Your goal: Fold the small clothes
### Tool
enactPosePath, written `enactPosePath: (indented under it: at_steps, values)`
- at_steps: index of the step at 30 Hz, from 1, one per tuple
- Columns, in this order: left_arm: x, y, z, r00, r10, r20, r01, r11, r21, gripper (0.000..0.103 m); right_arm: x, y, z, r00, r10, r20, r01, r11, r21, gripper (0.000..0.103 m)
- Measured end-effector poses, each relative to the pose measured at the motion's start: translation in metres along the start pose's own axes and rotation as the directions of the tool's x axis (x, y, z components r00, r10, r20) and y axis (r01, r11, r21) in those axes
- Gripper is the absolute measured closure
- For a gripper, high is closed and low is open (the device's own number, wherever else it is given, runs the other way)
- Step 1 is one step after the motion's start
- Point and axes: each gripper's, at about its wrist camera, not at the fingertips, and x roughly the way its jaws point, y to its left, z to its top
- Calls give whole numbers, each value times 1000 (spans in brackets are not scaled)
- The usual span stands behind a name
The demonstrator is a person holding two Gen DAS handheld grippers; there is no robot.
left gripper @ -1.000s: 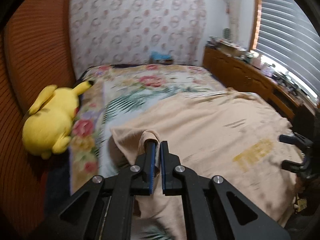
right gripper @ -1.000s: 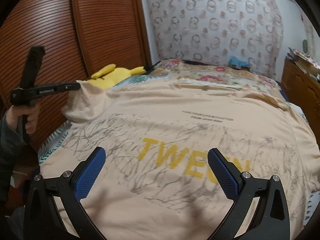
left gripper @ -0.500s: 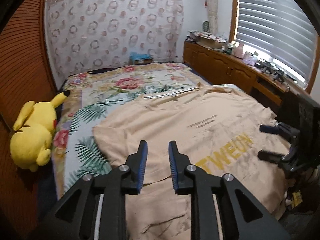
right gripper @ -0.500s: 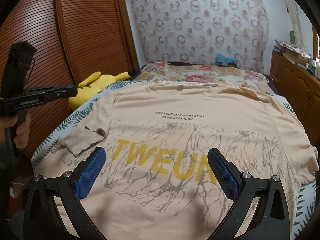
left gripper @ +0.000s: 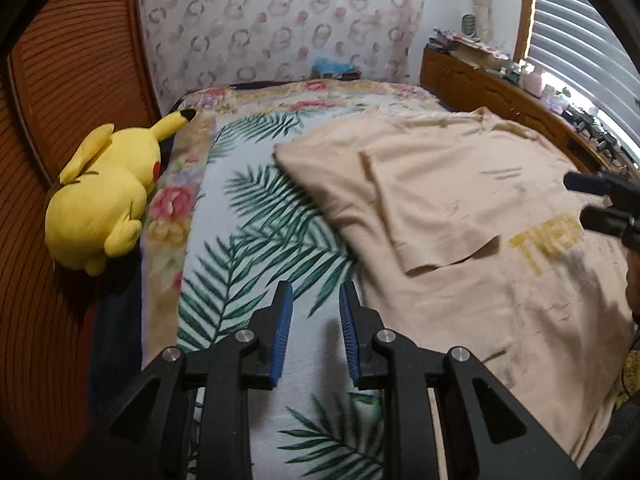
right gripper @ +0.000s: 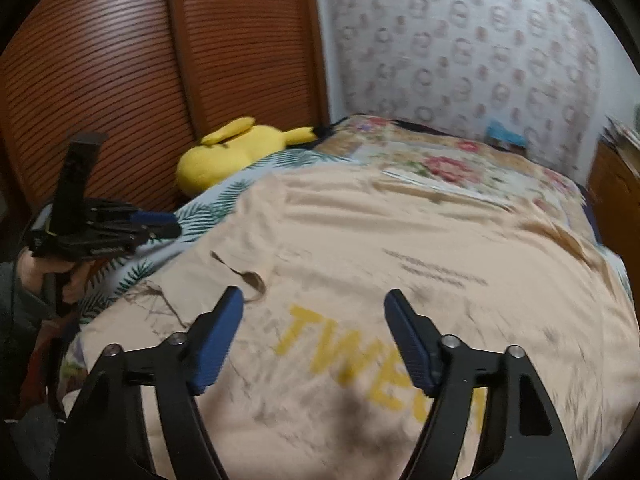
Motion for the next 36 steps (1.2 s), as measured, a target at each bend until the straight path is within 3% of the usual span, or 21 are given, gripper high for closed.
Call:
enactPosePath:
  at_steps: [5,13,17,26,29,34,36]
  values:
    - [12,2,-5,1000,18,-22,-18,1000,9,79,38,20,23,995,90,-48,-94,993,-75,50]
    - [15,7,-2,999,32,-25,-33,999,-8,60,75,41,30,984,144,-109,-155,983,-100,56]
    - [15,13,-3,999,16,-30,-17,999,-31,50,91,52,32,975,166,-146,-187,972,-140,64]
    - [10,10,-6,999,33,-16,-33,999,-22,49,133,74,34,956,175,-237,-223,956,-193,68]
    - [3,16,-8,1000,30,0,-30,999,-44,49,138,77,33,958,155,-240,-210,952,-223,68]
    - [-15,22,-7,998,40,46,-37,997,-72,49,140,71,33,962,141,-233,-196,953,-231,100]
    - [-20,21,-6,997,38,63,-33,996,-78,49,138,66,34,966,143,-217,-190,958,-216,101]
